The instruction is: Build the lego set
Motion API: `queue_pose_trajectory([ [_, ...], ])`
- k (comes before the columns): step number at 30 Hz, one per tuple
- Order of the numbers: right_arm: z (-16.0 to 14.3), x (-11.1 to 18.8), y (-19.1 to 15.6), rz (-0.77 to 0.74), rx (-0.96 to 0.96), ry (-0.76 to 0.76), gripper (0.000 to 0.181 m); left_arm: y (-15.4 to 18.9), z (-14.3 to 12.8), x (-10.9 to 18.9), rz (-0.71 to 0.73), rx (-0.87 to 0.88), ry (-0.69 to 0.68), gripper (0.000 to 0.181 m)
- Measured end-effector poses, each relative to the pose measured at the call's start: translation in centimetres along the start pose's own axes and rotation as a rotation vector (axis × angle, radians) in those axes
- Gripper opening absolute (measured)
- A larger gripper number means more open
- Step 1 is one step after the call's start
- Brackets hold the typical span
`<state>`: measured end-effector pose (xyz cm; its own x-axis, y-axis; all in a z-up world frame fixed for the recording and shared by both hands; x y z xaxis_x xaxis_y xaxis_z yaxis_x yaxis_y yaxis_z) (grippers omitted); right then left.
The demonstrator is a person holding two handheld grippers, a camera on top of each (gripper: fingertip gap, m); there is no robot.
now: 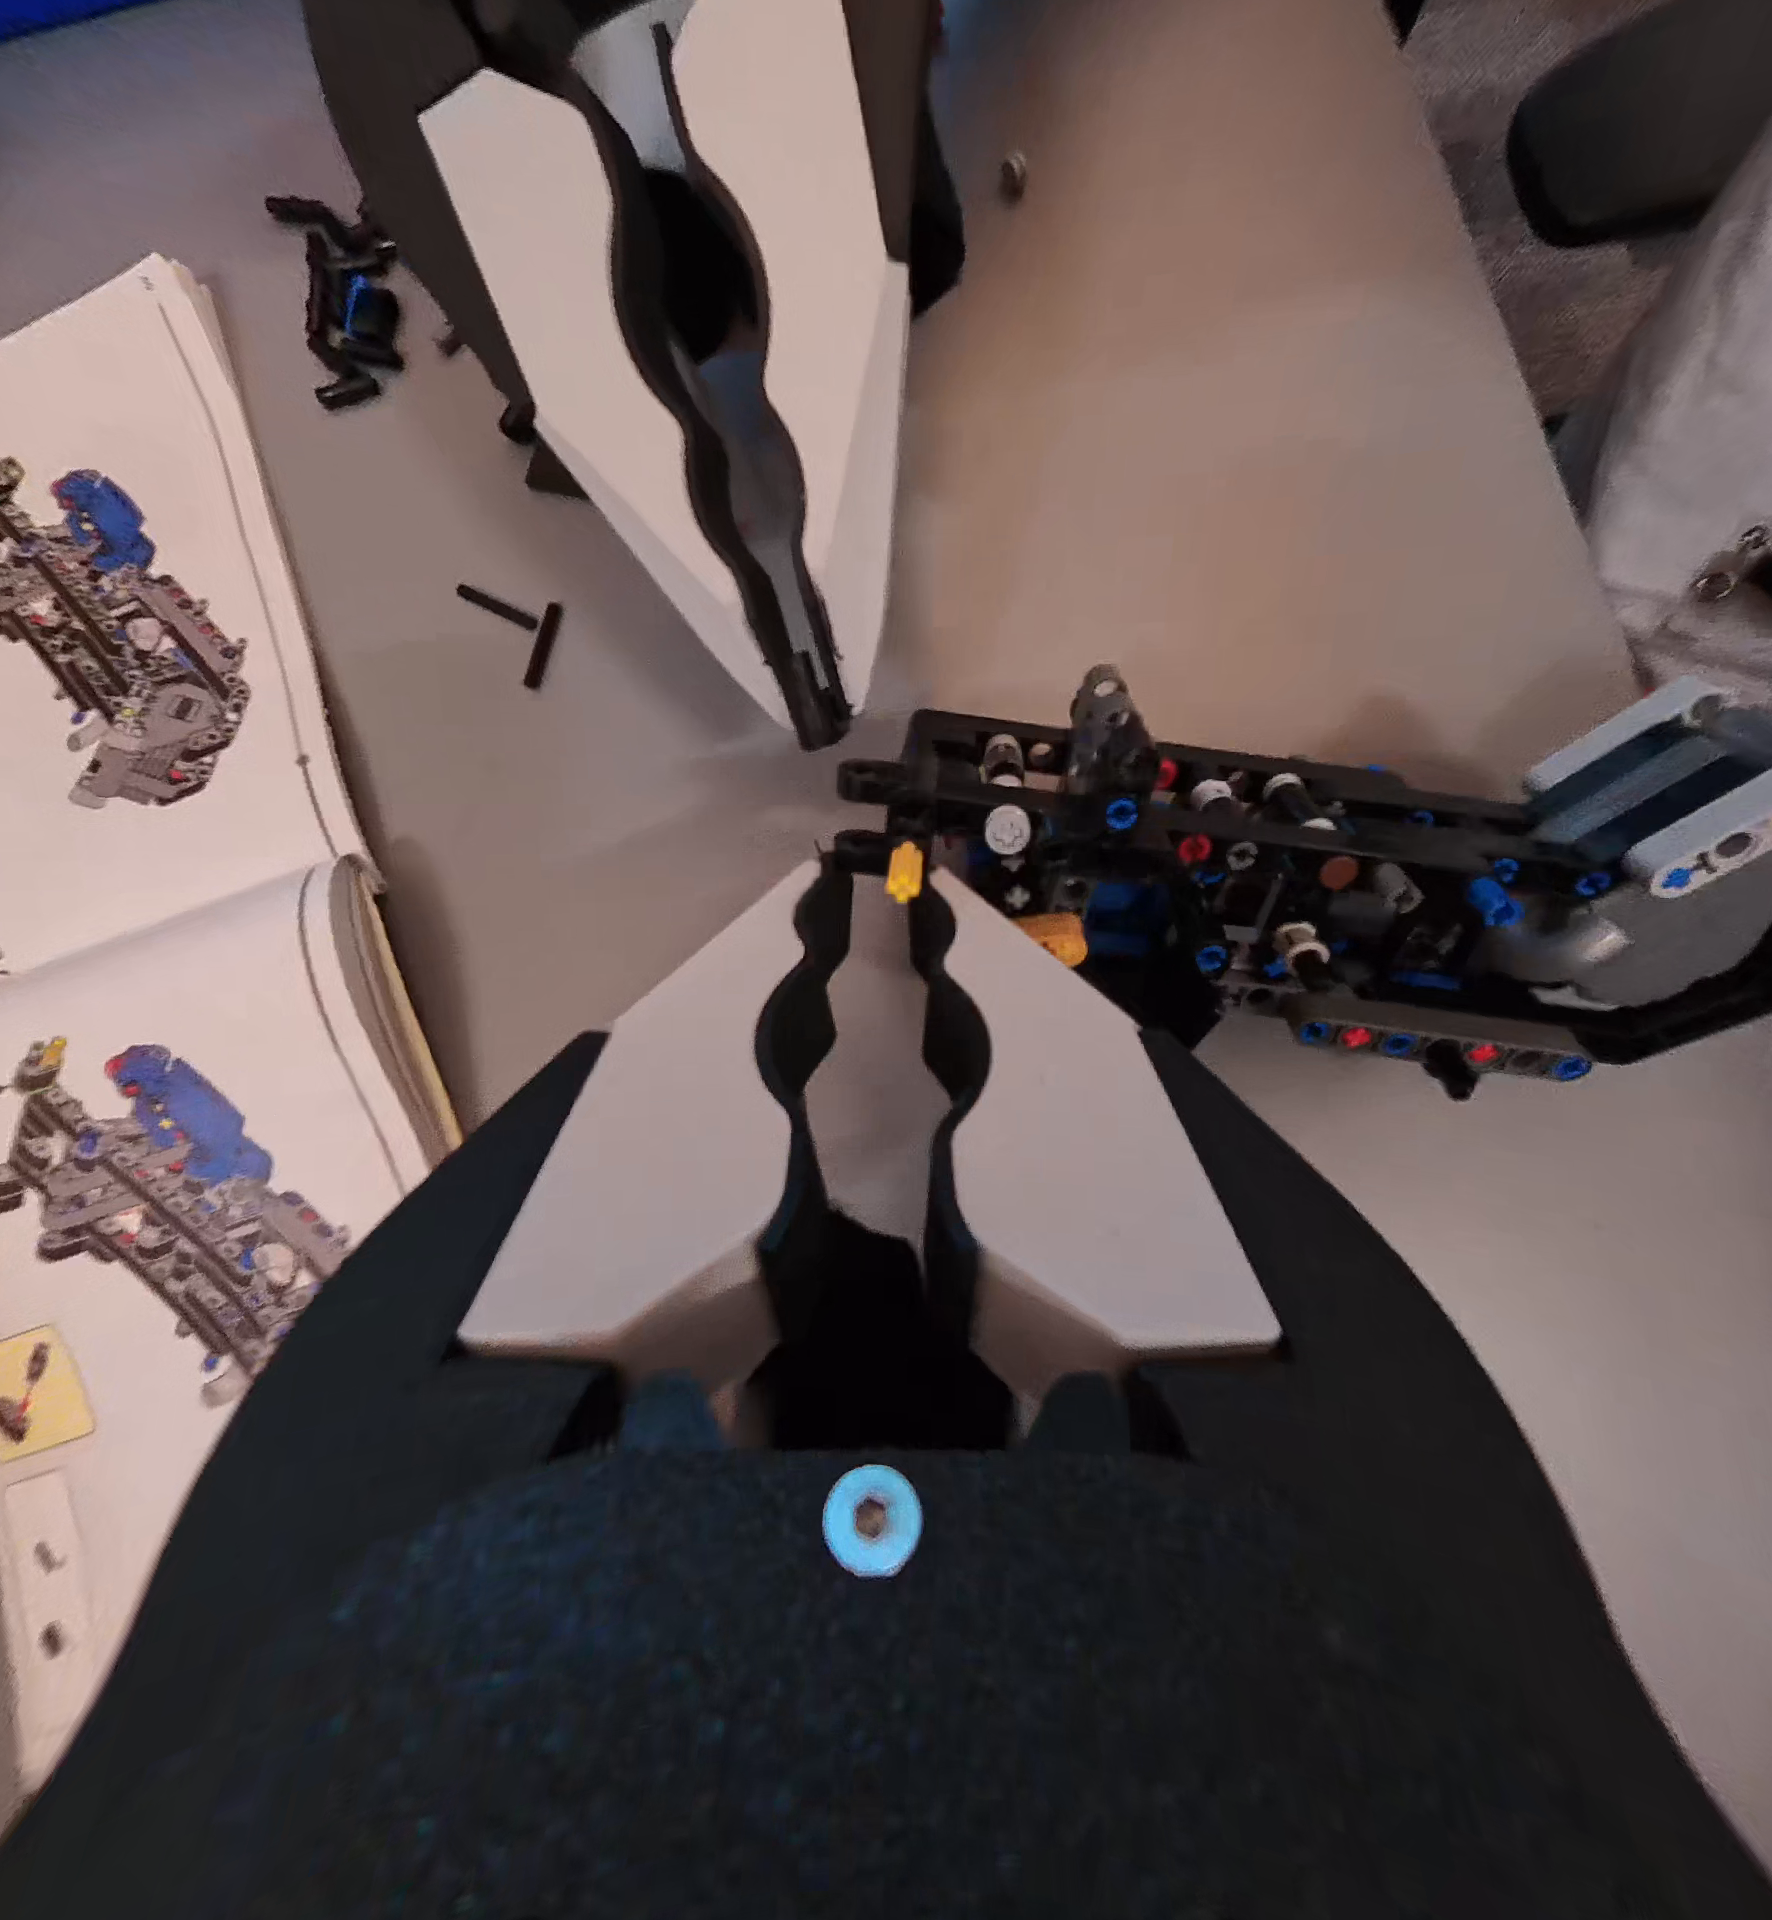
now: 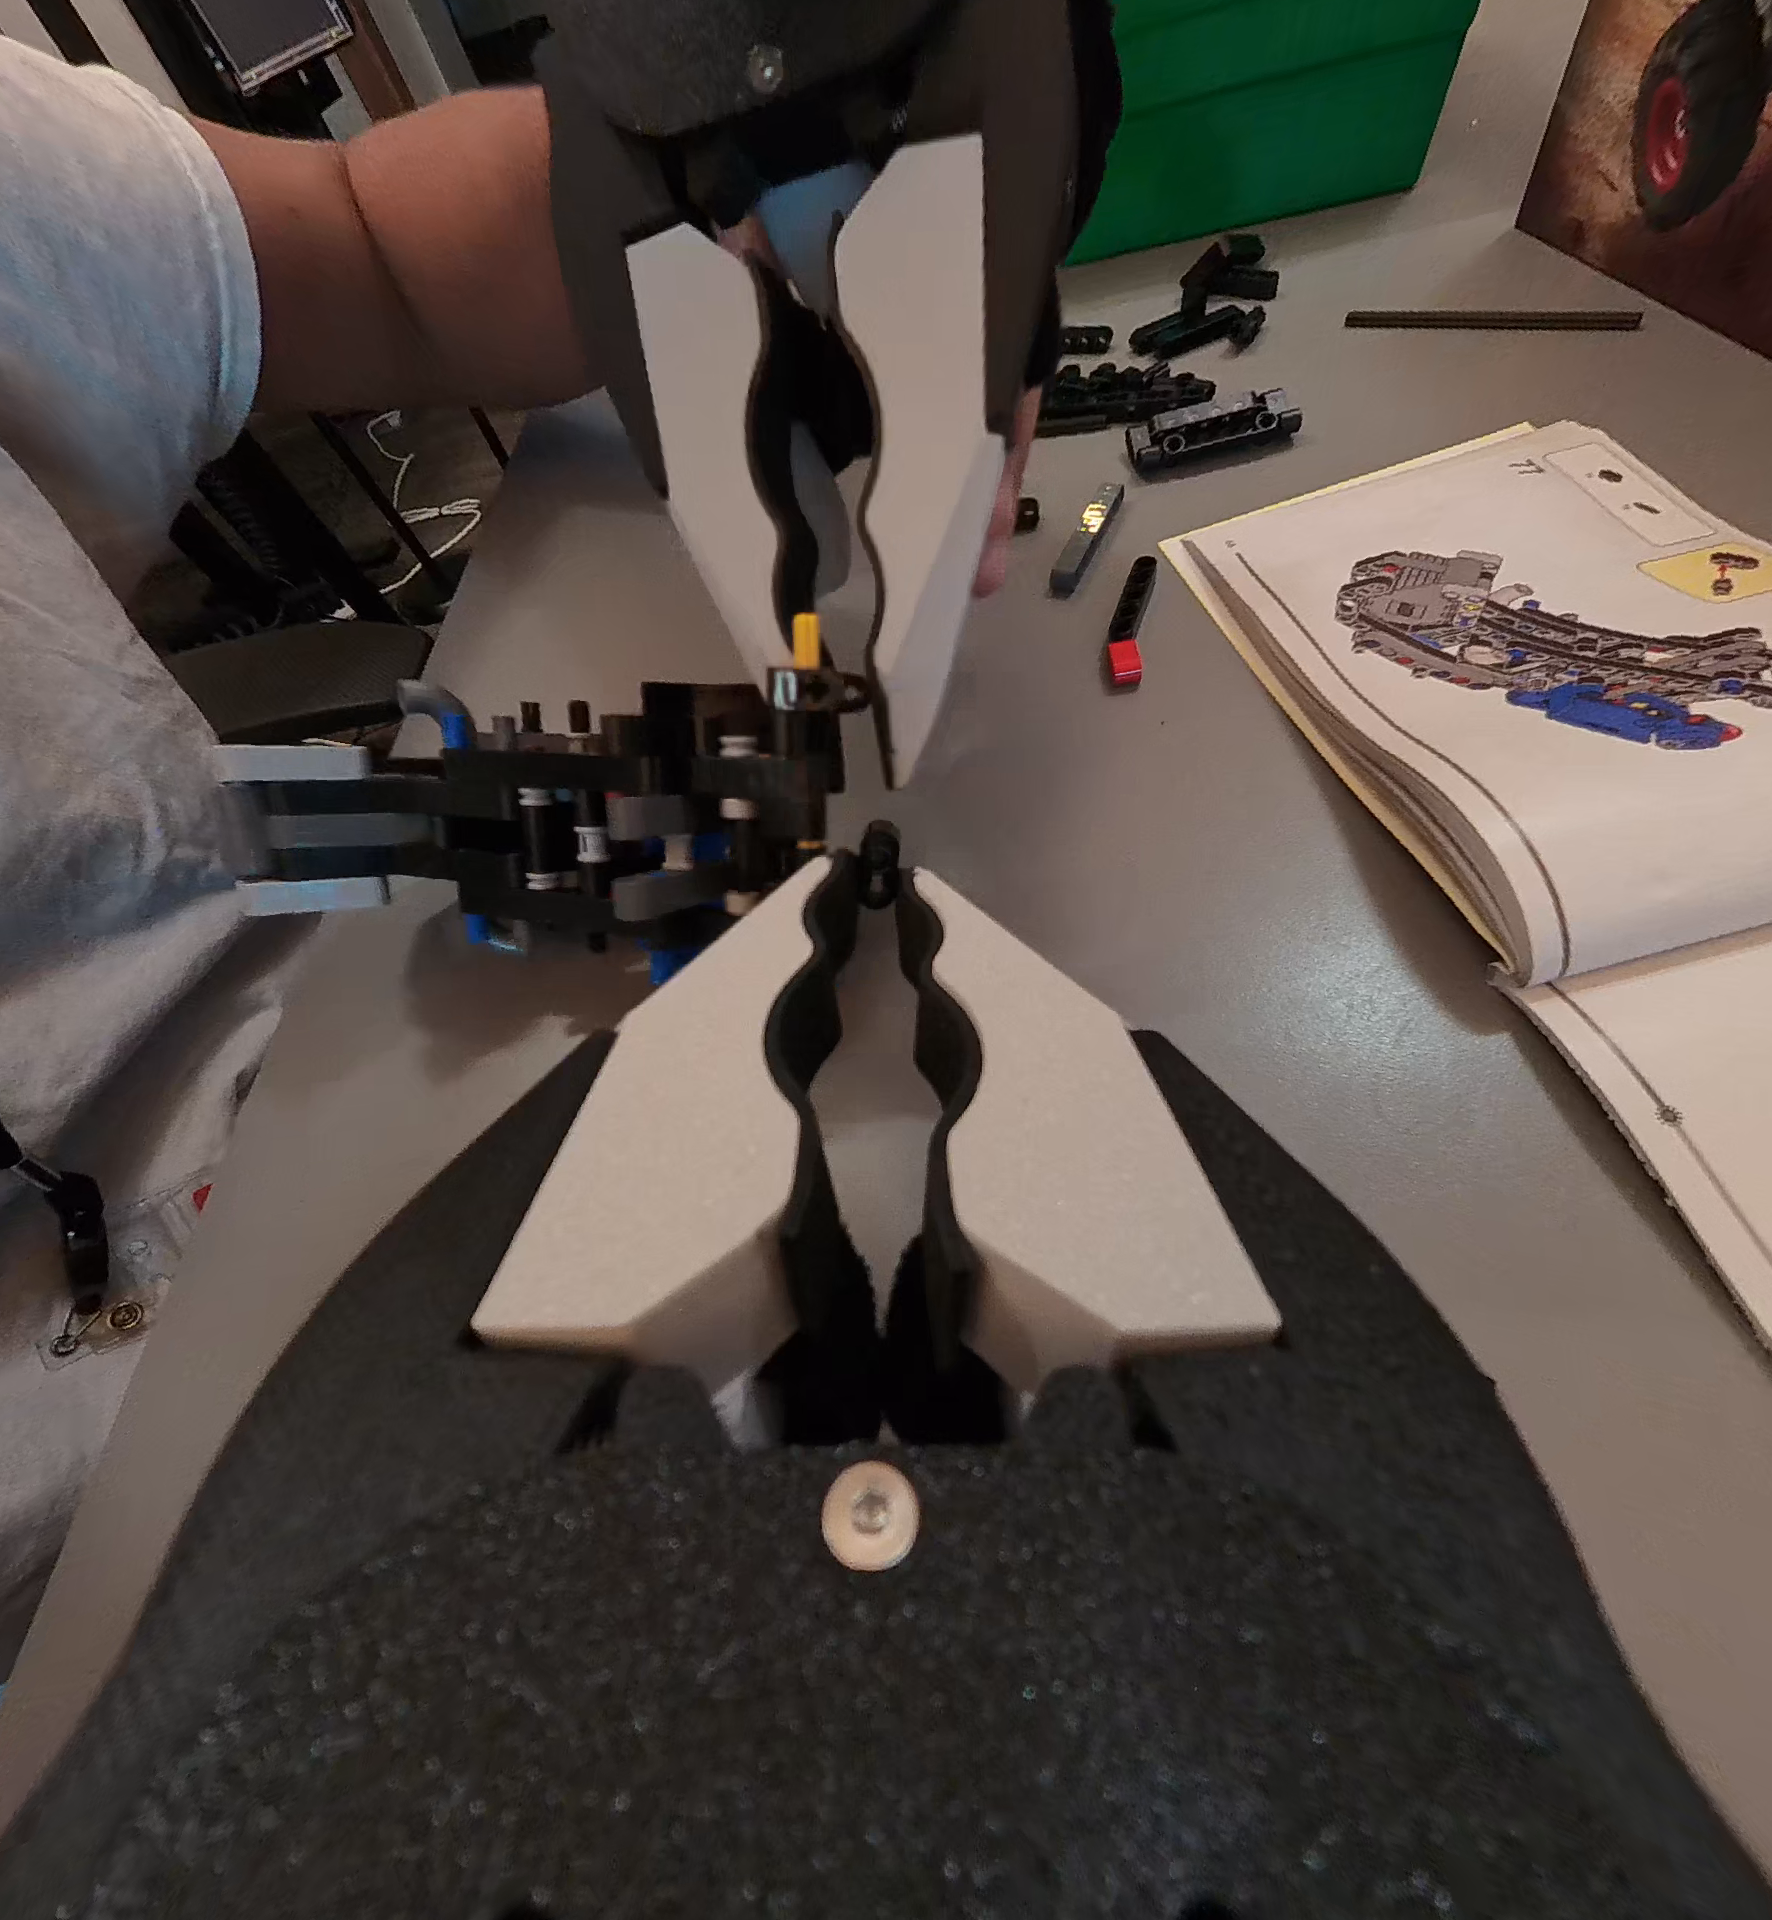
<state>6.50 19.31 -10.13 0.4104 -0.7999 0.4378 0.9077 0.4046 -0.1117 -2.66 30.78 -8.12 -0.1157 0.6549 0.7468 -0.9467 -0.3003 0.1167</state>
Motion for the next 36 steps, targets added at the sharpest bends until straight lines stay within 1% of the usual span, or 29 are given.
queue_pose_trajectory([
  [2, 0.1, 0.1, 0.1, -0.002, -0.004, 0.005, 0.006, -0.3, -0.2, 0.0, -0.007, 0.032, 0.04, 0.0],
  [7, 0.3, 0.4, 0.4, -0.003, -0.019, 0.019, 0.006, -0.3, -1.8, 0.3, -0.046, 0.104, 0.149, 0.0],
  [12, 0.2, 0.3, 0.4, -0.002, -0.022, 0.015, 0.007, 0.0, -3.0, 1.3, -0.001, 0.157, 0.213, 0.0],
  [14, 0.2, 0.4, 0.4, -0.005, -0.02, 0.016, 0.006, 0.3, -3.0, 2.2, 0.011, 0.187, 0.259, 0.014],
  [16, 0.3, 0.5, 0.5, -0.009, -0.018, 0.02, 0.006, 1.2, -2.3, 3.0, 0.015, 0.18, 0.29, 0.024],
  [18, 0.3, 0.5, 0.5, -0.01, -0.019, 0.021, 0.006, 2.1, -1.7, 3.1, 0.058, 0.118, 0.269, 0.026],
  [20, 0.3, 0.5, 0.6, -0.009, -0.02, 0.018, 0.006, 2.6, -1.0, 2.6, 0.095, 0.046, 0.212, 0.026],
  [24, 0.1, 0.4, 0.5, -0.008, -0.018, 0.011, 0.006, 2.0, 0.3, 1.5, 0.06, -0.006, 0.154, 0.026],
  [27, 0.3, 0.6, 0.6, -0.01, -0.016, 0.016, 0.006, 1.3, 0.6, 1.0, 0.053, -0.02, 0.086, 0.021],
  [28, 0.3, 0.7, 0.6, -0.01, -0.017, 0.018, 0.006, 1.3, 0.6, 0.9, 0.039, -0.021, 0.059, 0.015],
  [29, 0.4, 0.7, 0.6, -0.01, -0.017, 0.02, 0.006, 1.2, 0.7, 0.8, 0.034, -0.028, 0.049, 0.014],
  [33, 0.2, 0.7, 0.6, -0.007, -0.018, 0.014, 0.007, 1.5, 1.2, 0.7, 0.049, -0.085, 0.083, 0.013],
  [36, 0.2, 0.6, 0.6, -0.01, -0.016, 0.015, 0.006, 0.9, 0.8, 1.4, 0.104, -0.038, 0.171, 0.013],
])
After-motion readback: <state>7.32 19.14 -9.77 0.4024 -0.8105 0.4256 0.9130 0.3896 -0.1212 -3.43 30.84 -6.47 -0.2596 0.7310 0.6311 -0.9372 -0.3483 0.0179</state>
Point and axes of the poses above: each gripper's, where its closed fingertips meet, x back along the fingers, z out of its top, y = z × x across the jaws, the point moved 8 cm from there along x, back along the fingers, and after that the axes turned 13 degrees about -z, right-handed, at the moved point
